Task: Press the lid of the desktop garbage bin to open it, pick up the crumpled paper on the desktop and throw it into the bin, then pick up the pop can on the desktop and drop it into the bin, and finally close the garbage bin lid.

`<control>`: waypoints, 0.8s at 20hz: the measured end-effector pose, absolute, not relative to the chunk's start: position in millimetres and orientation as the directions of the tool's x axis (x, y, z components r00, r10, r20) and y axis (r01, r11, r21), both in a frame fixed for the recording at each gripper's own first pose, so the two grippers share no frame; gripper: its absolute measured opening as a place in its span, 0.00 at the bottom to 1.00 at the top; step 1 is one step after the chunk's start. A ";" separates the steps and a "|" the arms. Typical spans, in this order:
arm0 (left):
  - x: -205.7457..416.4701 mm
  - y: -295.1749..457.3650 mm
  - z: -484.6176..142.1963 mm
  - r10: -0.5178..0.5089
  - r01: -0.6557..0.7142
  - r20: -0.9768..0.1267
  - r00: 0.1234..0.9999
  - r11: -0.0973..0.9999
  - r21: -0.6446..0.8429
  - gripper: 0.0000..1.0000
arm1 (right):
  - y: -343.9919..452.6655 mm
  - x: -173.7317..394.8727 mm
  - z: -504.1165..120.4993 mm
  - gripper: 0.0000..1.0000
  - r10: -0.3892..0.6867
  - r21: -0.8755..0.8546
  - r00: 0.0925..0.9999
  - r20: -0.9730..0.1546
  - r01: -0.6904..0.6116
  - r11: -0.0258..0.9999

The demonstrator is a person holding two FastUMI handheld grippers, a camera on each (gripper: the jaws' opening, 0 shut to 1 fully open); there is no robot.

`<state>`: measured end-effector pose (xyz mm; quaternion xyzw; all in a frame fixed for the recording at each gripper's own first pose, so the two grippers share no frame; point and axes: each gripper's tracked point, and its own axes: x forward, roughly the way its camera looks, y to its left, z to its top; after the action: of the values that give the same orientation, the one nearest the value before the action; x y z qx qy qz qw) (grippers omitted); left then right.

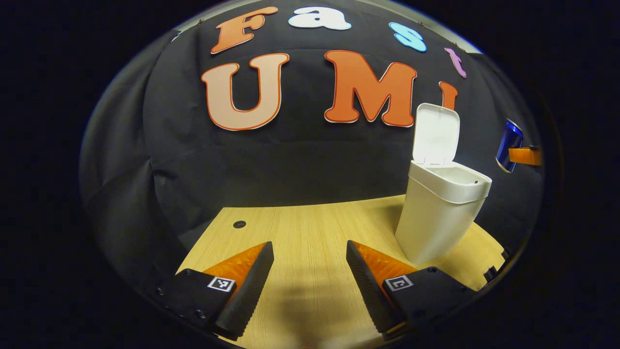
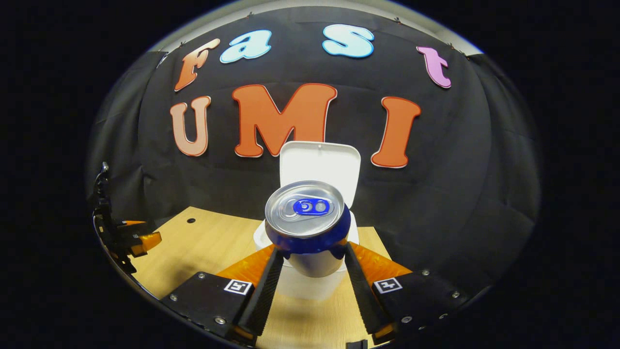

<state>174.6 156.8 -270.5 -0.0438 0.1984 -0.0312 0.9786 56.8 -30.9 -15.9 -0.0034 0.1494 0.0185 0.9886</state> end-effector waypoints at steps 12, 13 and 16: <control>138.7 202.7 -284.2 0.085 -0.139 -0.418 0.904 0.985 -0.099 0.96 | -12.5 127.2 -16.6 0.77 0.114 -0.024 0.962 -0.248 -0.123 0.992; 133.8 207.5 -285.5 0.100 -0.154 -0.421 0.901 0.983 -0.096 0.96 | -11.0 133.4 -18.9 0.77 0.118 -0.023 0.961 -0.249 -0.128 0.991; 124.9 215.1 -289.2 0.144 -0.197 -0.435 0.889 0.977 -0.079 0.96 | -12.4 147.4 -25.6 0.77 0.127 -0.022 0.959 -0.253 -0.136 0.990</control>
<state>124.9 215.1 -289.2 -0.0606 0.2189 0.0880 0.9699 147.4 -12.4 -25.6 -0.0194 0.1267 0.0665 0.9895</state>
